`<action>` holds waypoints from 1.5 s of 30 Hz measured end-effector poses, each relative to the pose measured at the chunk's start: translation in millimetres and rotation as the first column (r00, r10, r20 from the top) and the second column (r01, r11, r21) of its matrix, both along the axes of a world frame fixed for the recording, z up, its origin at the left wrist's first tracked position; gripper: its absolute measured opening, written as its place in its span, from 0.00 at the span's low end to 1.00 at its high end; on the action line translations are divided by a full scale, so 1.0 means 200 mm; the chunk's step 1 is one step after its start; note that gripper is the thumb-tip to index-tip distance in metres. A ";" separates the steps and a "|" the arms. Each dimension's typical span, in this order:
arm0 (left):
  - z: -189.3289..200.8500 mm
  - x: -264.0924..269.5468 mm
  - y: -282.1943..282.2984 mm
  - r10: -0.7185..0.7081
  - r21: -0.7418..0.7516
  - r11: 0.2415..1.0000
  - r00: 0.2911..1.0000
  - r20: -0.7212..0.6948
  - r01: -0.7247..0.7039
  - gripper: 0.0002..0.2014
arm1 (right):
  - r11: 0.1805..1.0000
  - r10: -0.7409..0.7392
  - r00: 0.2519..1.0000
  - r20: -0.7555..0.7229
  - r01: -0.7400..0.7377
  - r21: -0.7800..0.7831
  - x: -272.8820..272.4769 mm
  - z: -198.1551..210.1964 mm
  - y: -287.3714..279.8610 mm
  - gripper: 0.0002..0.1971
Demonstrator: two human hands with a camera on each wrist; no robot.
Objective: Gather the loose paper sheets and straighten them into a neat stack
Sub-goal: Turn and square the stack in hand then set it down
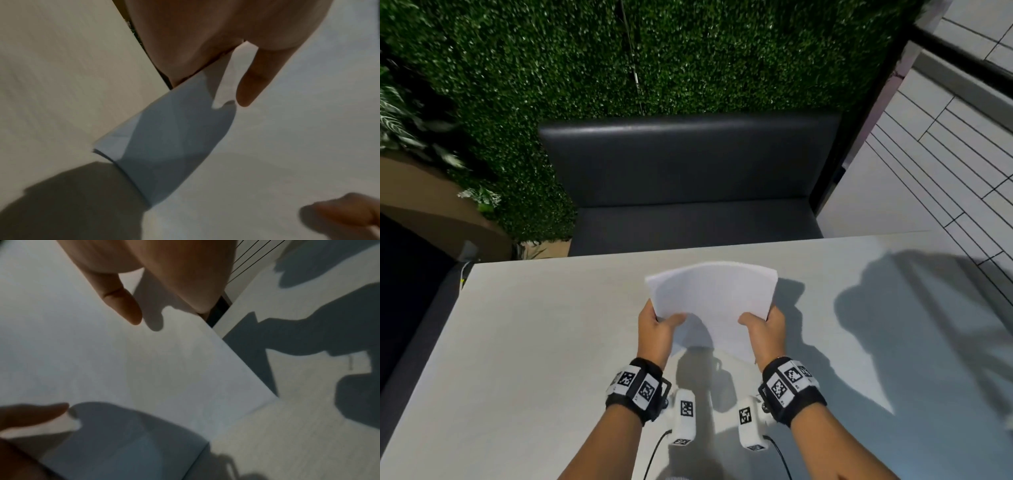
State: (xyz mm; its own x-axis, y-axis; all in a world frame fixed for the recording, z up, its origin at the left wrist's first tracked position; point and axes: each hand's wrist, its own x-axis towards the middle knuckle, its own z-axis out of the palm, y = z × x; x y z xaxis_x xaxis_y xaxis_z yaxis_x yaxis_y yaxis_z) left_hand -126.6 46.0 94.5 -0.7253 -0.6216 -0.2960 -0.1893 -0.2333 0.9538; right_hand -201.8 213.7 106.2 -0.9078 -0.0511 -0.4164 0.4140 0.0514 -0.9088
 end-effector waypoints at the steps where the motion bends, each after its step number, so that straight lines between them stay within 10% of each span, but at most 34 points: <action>1: -0.04 0.01 0.00 -0.007 0.003 1.000 0.999 0.037 0.007 0.19 | 1.000 -0.001 1.000 0.027 0.001 0.012 -0.01 -0.03 0.00 0.14; 15: -0.16 0.04 0.00 -0.040 0.044 0.998 0.995 0.090 0.036 0.22 | 0.992 0.121 0.991 -0.064 -0.122 -0.011 0.02 -0.15 0.01 0.20; 23: -0.24 0.00 -0.19 -0.110 -0.117 0.981 0.938 0.328 0.156 0.11 | 0.960 0.247 0.967 -0.069 -0.234 0.157 -0.16 -0.17 0.10 0.07; 30: -0.41 0.07 -0.13 -0.138 -0.137 0.941 0.719 0.681 0.310 0.15 | 0.791 0.373 0.904 0.210 -0.428 0.438 -0.17 -0.43 0.15 0.12; 41: -0.51 0.10 -0.04 -0.098 -0.205 0.907 0.657 0.748 0.369 0.07 | 0.618 0.429 0.887 0.170 -0.426 0.661 -0.11 -0.51 0.12 0.07; 45: -0.54 0.12 -0.03 -0.065 -0.250 0.899 0.675 0.735 0.359 0.19 | 0.561 0.440 0.882 0.168 -0.416 0.716 -0.10 -0.51 0.13 0.03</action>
State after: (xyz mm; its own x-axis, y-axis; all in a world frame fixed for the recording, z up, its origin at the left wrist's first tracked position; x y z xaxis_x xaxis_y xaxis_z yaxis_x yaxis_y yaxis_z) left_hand -102.8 40.9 -14.1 -0.5220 -0.6397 -0.5642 -0.8264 0.2153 0.5203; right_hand -221.7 238.9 4.7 -0.8717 -0.1359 -0.4709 0.1431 0.8484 -0.5097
